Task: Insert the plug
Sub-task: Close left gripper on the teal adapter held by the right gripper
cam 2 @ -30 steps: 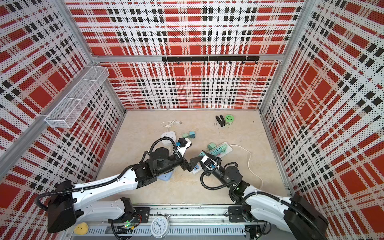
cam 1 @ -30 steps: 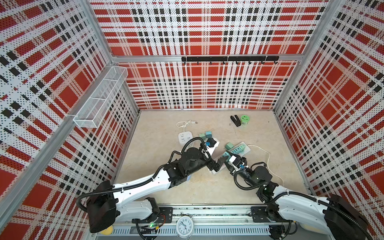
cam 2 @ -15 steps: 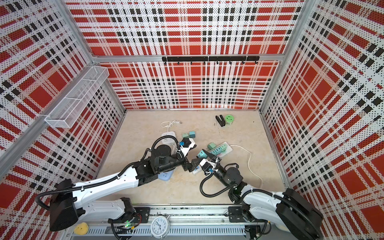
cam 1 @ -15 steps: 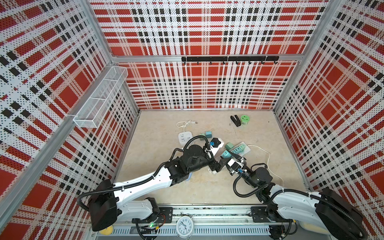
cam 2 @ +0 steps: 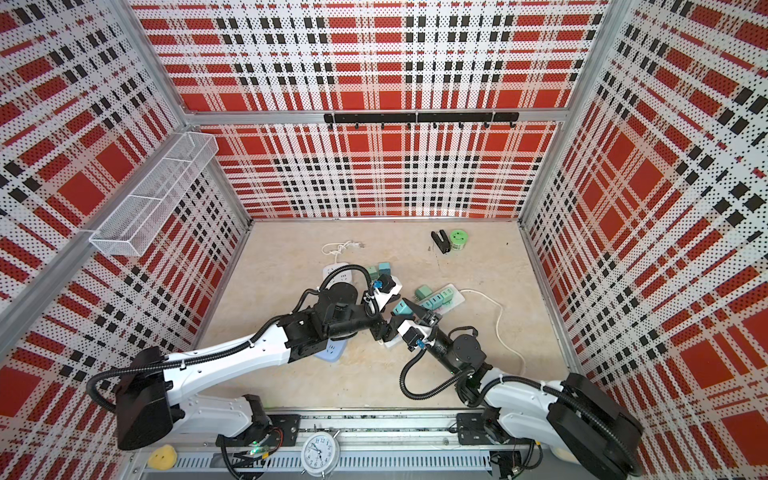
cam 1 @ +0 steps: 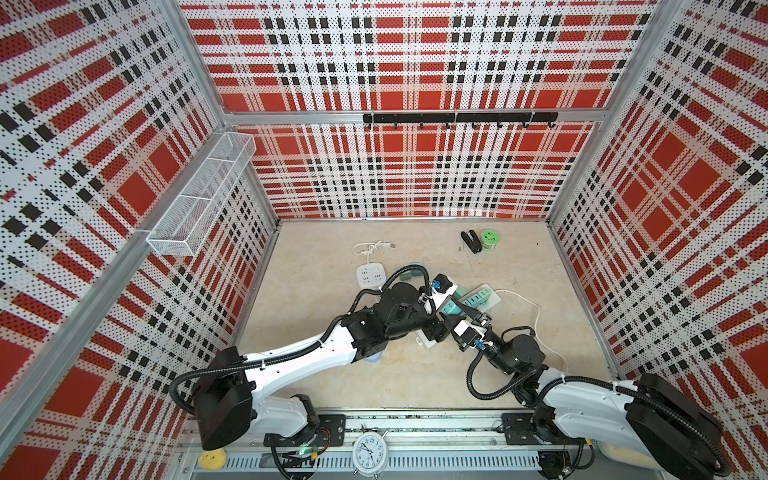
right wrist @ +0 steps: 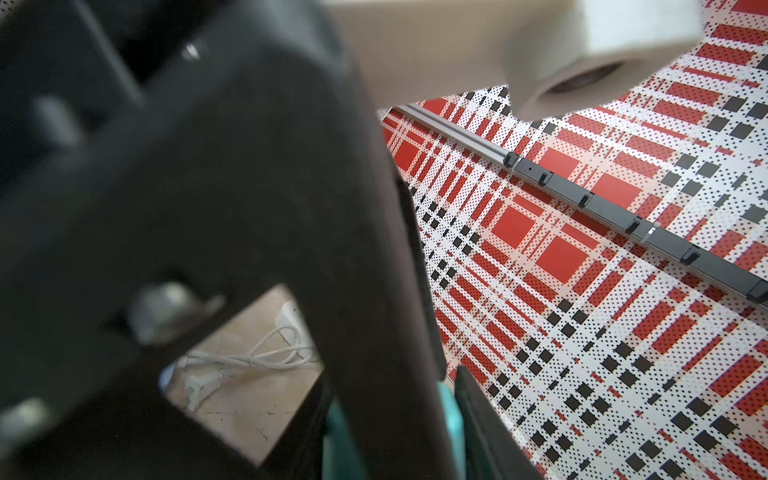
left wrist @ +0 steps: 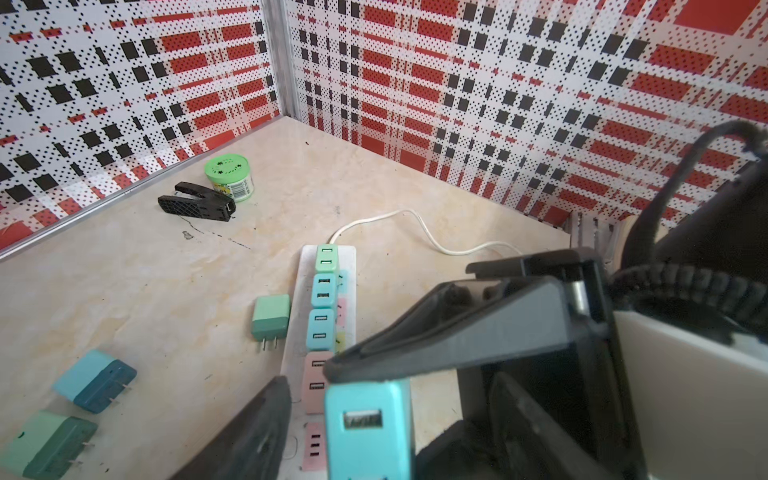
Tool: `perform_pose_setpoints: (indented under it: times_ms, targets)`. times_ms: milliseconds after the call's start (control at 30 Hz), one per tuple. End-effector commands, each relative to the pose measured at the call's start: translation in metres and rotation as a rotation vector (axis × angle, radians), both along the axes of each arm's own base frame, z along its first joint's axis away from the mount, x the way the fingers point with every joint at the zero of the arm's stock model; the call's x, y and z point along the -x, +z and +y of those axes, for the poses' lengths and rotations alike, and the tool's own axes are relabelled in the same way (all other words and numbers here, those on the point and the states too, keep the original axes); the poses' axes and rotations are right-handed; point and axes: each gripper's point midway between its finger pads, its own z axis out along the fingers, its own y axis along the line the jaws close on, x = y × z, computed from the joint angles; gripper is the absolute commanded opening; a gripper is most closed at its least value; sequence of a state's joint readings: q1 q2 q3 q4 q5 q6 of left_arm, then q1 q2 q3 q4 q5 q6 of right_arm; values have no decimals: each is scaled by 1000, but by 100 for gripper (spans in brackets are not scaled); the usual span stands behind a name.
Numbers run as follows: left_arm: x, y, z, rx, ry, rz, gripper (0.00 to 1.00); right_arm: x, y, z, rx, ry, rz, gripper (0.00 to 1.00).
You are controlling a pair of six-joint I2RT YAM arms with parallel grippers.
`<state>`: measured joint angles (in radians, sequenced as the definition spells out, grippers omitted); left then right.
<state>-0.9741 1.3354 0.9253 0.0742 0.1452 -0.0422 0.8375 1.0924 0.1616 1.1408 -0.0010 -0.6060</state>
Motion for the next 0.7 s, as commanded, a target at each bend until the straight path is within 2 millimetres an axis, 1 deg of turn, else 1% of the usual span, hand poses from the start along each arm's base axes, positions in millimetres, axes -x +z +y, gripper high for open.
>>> perform_pose_setpoints:
  times_ms: [0, 67, 167, 267, 333, 433, 600, 667]
  targets:
    - [-2, -3, -3, -25, -15, 13, 69, 9, 23, 1, -40, 31, -83, 0]
    - [-2, -4, -4, -38, -25, 20, 63, 9, 23, 0, -38, 24, -87, 0]
    - [-1, -6, -6, -48, -38, 26, 61, 6, 26, -2, -39, 2, -103, 0]
    - [2, -4, -8, -58, -53, 36, 58, -1, 29, -1, -20, -22, -127, 0]
    - [3, -1, -7, -66, -57, 36, 57, -6, 32, 0, -14, -32, -135, 0]
    - [3, 4, -4, -73, -46, 29, 57, -12, 34, -2, -16, -20, -129, 0]
    - [4, 6, -2, -125, -25, 11, 55, -17, 33, -5, -11, 16, -102, 0]
    - [2, 4, -3, -140, -20, 21, 50, -18, 32, -4, 4, 21, -104, 0]
